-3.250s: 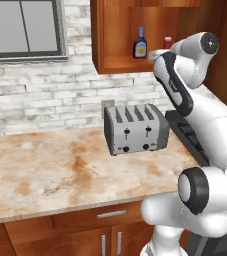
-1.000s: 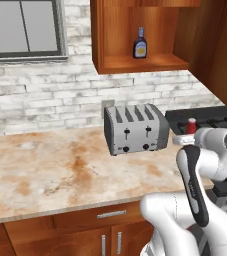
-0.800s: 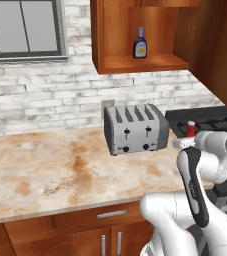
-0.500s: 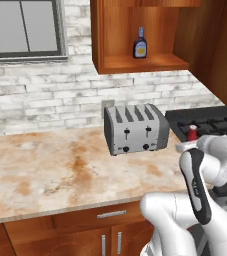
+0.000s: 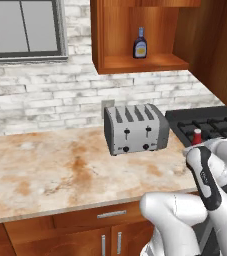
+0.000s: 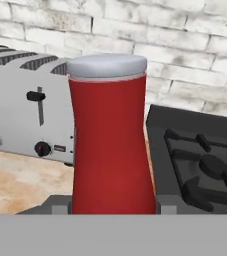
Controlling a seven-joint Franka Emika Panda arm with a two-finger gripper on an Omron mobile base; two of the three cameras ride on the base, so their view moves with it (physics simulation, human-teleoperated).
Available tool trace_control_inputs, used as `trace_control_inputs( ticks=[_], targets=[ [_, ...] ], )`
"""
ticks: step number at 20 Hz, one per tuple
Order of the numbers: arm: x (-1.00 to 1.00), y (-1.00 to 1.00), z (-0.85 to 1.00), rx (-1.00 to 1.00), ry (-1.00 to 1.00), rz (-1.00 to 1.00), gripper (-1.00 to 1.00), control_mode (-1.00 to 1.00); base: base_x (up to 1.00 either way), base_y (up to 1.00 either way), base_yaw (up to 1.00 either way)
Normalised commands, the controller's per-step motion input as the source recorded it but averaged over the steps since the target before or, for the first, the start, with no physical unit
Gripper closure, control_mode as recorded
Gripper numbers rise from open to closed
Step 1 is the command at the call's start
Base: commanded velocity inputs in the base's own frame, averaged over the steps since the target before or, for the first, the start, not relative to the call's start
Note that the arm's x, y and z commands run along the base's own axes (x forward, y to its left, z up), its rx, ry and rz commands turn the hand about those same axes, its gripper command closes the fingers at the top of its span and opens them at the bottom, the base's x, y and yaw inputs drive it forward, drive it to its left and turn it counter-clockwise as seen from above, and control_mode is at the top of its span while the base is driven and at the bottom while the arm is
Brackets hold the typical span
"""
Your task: Take 2 condiments from the cabinet and move them on the counter near the stove.Make sure the condiments are lined up with each other, next to each other.
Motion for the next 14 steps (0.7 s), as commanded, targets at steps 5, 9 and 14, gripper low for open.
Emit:
trace_control_inputs(
  ticks=[5,9,14],
  targets=[
    [0.06,-0.16,-0.12,-0.02,0.07,0.07,1.0,-1.0,0.0,0.0,0.0],
    [0.0,0.0,-0.07,0.0,0.08,0.04,1.0,-1.0,0.0,0.0,0.0],
    [0.0,0.0,-0.25,0.0,0.01,0.01,1.0,-1.0,0.0,0.0,0.0]
  ],
)
